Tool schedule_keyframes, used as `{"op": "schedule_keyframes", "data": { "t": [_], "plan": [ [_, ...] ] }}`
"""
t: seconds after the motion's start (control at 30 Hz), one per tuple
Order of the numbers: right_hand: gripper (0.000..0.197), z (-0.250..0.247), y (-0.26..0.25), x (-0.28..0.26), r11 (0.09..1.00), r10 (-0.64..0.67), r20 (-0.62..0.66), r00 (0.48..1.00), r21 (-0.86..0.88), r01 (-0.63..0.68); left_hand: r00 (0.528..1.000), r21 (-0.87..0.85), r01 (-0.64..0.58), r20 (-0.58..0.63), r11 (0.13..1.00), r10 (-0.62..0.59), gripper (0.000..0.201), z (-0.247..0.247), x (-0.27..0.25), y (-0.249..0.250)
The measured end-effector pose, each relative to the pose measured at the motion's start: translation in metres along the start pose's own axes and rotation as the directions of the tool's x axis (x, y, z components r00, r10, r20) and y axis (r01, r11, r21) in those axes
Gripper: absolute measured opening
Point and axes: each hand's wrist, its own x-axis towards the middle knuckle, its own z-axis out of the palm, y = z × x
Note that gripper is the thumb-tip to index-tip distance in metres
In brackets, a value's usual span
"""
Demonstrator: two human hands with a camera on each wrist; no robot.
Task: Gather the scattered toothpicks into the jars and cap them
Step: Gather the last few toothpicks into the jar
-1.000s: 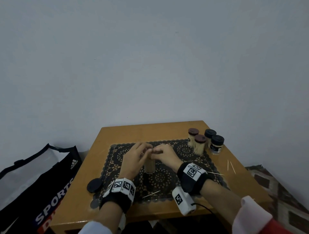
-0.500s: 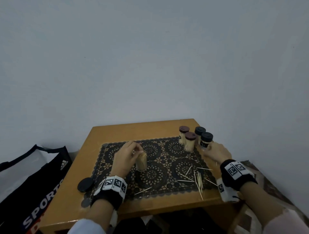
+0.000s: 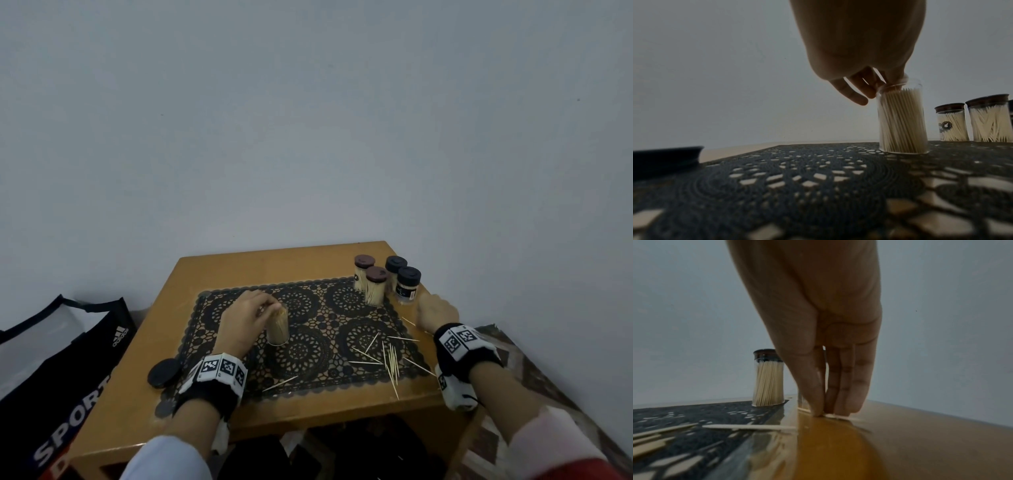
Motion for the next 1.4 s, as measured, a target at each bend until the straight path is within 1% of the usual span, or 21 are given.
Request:
{"op": "schedule_keyframes", "data": {
  "t": [0.1,0.17,0.23,0.33,0.37,0.43,0.5,0.6,0.63,0.7,0.77,0.83,0.9,0.97,1.03,1.07,1.1,1.2,1.23,1.33,1.4],
  "plan": [
    [0.031,0.002,0.000,0.004,0.990,-0.133,0.097,0.986,0.054,0.128,1.000,-0.006,0.006,0.003,1.000,-0.006,0.010,0.001,0.000,-0.001],
    [0.022,0.004,0.002,0.005,0.984,-0.176,0.099,0.979,0.058,0.171,1.000,-0.004,0.005,0.002,1.000,-0.005,0.009,0.001,0.000,-0.001],
    [0.023,0.004,0.005,0.003,0.990,-0.143,0.063,0.988,0.014,0.143,1.000,-0.006,0.007,0.000,1.000,-0.007,0.009,0.001,0.000,-0.001],
    [0.023,0.005,0.007,-0.003,0.986,-0.112,-0.023,0.993,-0.130,0.109,1.000,-0.009,0.005,0.005,1.000,-0.005,0.009,0.001,0.000,-0.002],
    [0.023,0.004,0.006,-0.004,0.981,-0.127,-0.034,0.991,-0.155,0.120,1.000,-0.007,0.002,0.005,1.000,-0.002,0.009,0.002,0.001,-0.002],
    [0.022,0.003,0.006,-0.003,0.977,-0.132,0.001,0.991,-0.169,0.130,1.000,-0.004,0.003,0.010,1.000,-0.003,0.010,0.002,0.000,-0.003],
    [0.023,0.000,0.007,-0.003,0.979,-0.129,0.078,0.989,-0.146,0.140,1.000,-0.011,0.005,0.012,1.000,-0.005,0.010,0.002,0.000,-0.003],
    [0.027,0.000,0.009,-0.002,0.978,-0.152,0.214,0.965,-0.111,0.178,1.000,-0.013,-0.002,0.011,1.000,0.002,0.009,0.002,0.000,-0.002],
    [0.023,-0.002,0.009,-0.003,0.975,-0.171,0.229,0.958,-0.101,0.198,1.000,-0.013,-0.003,0.009,1.000,0.003,0.009,0.001,0.000,-0.001],
    [0.006,-0.005,0.012,-0.001,0.976,-0.194,0.232,0.953,-0.053,0.212,1.000,-0.013,-0.001,0.005,1.000,0.001,0.009,0.001,0.000,-0.001],
    [0.015,-0.006,0.017,0.008,0.972,-0.232,0.216,0.948,0.074,0.221,1.000,-0.013,0.005,0.005,1.000,-0.005,0.009,0.001,0.000,-0.001],
    [0.011,-0.009,0.021,0.012,0.942,-0.309,0.222,0.925,0.207,0.265,1.000,-0.015,0.007,0.004,1.000,-0.007,0.010,0.001,0.000,-0.001],
    [0.009,-0.008,0.020,0.012,0.909,-0.397,0.234,0.887,0.235,0.345,1.000,-0.015,0.008,0.006,1.000,-0.008,0.010,0.002,0.001,-0.002],
    [0.011,-0.003,0.015,0.013,0.900,-0.435,0.229,0.871,0.133,0.415,1.000,-0.014,0.004,0.008,1.000,-0.004,0.011,0.002,0.001,-0.002],
    [0.007,0.000,0.008,0.009,0.883,-0.458,0.210,0.864,-0.008,0.469,1.000,-0.010,-0.003,0.010,1.000,0.004,0.011,0.003,0.000,-0.002],
    [0.005,0.001,0.006,0.008,0.873,-0.469,0.206,0.859,-0.043,0.486,1.000,-0.011,-0.004,0.011,1.000,0.004,0.011,0.002,0.000,-0.002],
    [0.005,0.001,0.005,0.007,0.864,-0.476,0.202,0.856,-0.073,0.498,1.000,-0.012,-0.003,0.011,1.000,0.003,0.011,0.002,0.000,-0.002],
    [0.017,0.002,0.003,0.004,0.844,-0.479,0.203,0.854,-0.159,0.512,1.000,-0.006,-0.001,0.009,1.000,0.001,0.011,0.002,0.001,-0.002],
    [0.017,0.002,0.002,0.002,0.838,-0.476,0.209,0.855,-0.187,0.512,1.000,-0.003,-0.003,0.007,1.000,0.003,0.011,0.003,0.001,-0.002],
    [0.005,0.001,-0.003,-0.004,0.818,-0.466,0.242,0.851,-0.248,0.518,1.000,-0.002,-0.003,0.005,1.000,0.003,0.011,0.003,0.000,-0.002],
    [0.008,0.001,-0.004,-0.003,0.820,-0.454,0.287,0.843,-0.235,0.522,1.000,-0.003,-0.002,0.003,1.000,0.002,0.012,0.003,0.001,-0.002]
  ]
}}
